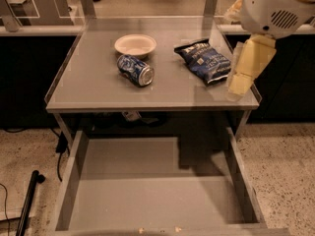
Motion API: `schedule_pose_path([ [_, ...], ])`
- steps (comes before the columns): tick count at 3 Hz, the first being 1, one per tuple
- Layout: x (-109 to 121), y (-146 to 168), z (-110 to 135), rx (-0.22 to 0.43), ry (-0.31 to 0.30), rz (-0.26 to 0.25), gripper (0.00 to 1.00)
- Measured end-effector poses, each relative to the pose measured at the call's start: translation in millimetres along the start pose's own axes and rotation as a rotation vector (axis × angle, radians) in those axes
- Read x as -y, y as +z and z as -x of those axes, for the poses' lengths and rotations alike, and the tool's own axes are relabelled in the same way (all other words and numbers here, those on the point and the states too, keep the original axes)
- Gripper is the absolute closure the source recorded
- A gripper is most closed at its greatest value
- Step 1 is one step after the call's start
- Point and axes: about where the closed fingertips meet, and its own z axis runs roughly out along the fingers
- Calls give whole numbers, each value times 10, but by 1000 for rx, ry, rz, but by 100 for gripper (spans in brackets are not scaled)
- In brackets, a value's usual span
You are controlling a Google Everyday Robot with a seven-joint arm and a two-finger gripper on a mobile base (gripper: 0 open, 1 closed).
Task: Place pepsi can into top drawer
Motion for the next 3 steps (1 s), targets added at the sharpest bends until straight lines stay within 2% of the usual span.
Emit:
schedule_pose_path([
  [1, 126, 60, 97, 18, 4, -39, 0],
  [2, 509, 256, 393, 117, 51, -120, 0],
  [3, 831, 436, 595, 218, 142, -167, 0],
])
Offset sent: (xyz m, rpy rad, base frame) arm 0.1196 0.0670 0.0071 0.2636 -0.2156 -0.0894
